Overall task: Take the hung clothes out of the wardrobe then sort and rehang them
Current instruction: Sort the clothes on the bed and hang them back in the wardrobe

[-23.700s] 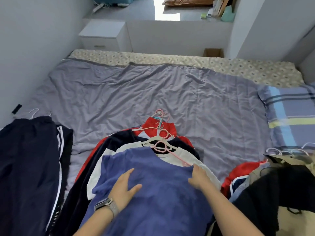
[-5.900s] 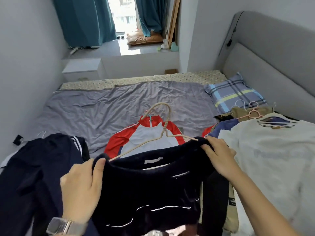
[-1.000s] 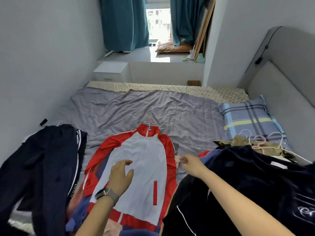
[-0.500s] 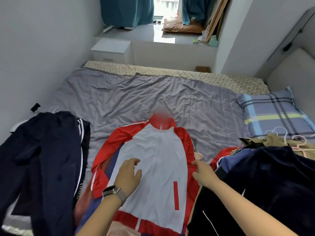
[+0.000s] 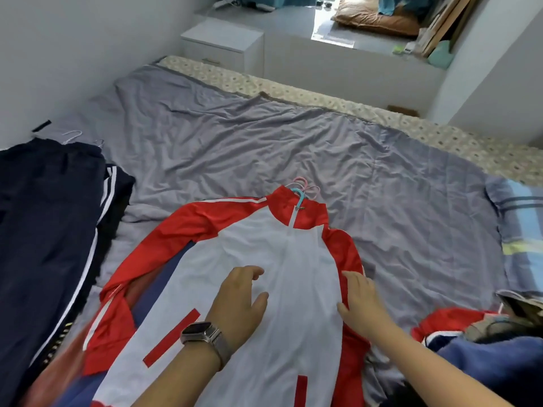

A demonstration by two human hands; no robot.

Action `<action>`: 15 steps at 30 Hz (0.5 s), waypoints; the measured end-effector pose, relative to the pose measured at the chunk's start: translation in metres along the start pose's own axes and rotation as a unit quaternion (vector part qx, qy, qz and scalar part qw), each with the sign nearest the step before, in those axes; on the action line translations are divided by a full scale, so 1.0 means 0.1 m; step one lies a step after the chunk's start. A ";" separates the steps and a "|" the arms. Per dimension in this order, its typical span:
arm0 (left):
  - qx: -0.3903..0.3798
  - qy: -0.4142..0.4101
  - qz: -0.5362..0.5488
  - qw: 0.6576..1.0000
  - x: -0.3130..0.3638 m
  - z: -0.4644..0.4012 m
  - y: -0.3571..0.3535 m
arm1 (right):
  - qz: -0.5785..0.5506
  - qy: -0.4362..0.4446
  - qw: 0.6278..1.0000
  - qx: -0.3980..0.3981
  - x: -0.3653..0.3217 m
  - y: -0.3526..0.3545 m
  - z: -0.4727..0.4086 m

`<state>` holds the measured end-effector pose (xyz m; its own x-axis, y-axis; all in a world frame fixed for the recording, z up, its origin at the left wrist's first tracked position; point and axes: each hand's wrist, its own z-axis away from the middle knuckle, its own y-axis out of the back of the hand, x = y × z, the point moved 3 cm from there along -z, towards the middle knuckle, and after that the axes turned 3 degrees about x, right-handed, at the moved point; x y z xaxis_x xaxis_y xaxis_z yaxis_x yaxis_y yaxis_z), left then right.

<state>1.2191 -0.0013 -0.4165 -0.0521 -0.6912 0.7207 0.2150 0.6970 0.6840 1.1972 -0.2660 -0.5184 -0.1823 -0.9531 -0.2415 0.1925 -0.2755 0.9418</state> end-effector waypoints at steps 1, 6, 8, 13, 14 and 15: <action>0.008 0.009 0.005 1.000 -0.05 -0.07 -0.06 | 0.014 0.002 1.000 -0.004 0.05 -0.04 -0.16; 0.050 0.053 0.020 0.997 -0.26 -0.39 -0.29 | 0.041 0.006 0.999 -0.024 0.13 -0.04 -0.94; 0.050 0.066 0.026 0.996 -0.34 -0.40 -0.39 | 0.023 0.010 0.999 -0.022 0.10 0.01 -1.23; 0.051 0.078 0.021 0.995 -0.65 -0.32 -0.55 | -0.074 -0.069 0.990 -0.102 0.04 -0.09 -1.79; 0.053 0.085 0.022 0.995 -0.71 -0.31 -0.56 | -0.098 -0.088 0.987 -0.095 0.02 -0.13 -1.86; 0.055 0.092 0.025 0.994 -0.76 -0.29 -0.57 | -0.103 -0.102 0.987 -0.072 0.00 -0.17 -1.89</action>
<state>1.2390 0.0064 -0.5138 0.1370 -0.6720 0.7278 0.1037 0.7404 0.6641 1.3766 -0.2848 -0.5782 -0.4202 -0.8336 -0.3586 0.2625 -0.4899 0.8313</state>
